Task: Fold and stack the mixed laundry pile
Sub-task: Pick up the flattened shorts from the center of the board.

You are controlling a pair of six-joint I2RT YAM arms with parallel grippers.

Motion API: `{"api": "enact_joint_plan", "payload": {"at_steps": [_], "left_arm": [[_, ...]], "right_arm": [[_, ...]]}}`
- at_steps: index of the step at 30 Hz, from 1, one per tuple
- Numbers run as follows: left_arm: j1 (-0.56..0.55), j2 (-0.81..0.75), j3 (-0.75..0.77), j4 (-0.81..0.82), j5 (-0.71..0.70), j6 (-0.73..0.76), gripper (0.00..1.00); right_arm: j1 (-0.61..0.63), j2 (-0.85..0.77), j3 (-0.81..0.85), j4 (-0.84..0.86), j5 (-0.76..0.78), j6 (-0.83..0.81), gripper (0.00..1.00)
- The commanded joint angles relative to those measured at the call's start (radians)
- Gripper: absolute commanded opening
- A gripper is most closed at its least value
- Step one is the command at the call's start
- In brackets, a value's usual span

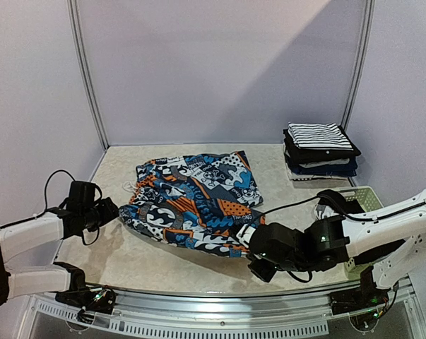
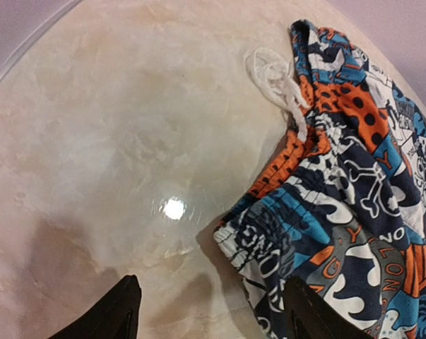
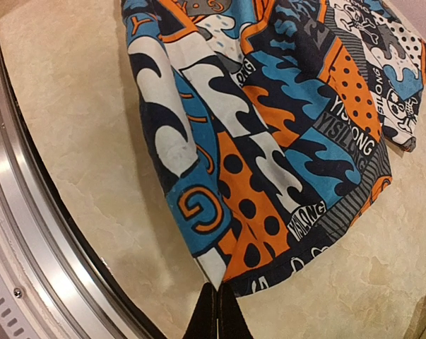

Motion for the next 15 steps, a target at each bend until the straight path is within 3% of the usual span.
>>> {"api": "enact_joint_plan", "payload": {"at_steps": [1, 8, 15], "left_arm": [[-0.019, 0.011, -0.045, 0.036, 0.038, -0.024, 0.68], [-0.043, 0.135, -0.045, 0.209, 0.115, -0.024, 0.42], [-0.080, 0.259, -0.042, 0.313, 0.206, 0.021, 0.40]], "right_arm": [[-0.020, -0.069, -0.040, -0.030, 0.036, 0.012, 0.00], [-0.029, -0.134, -0.076, -0.050, 0.058, 0.035, 0.00], [-0.054, -0.177, -0.089, -0.095, 0.099, 0.064, 0.00]]}}
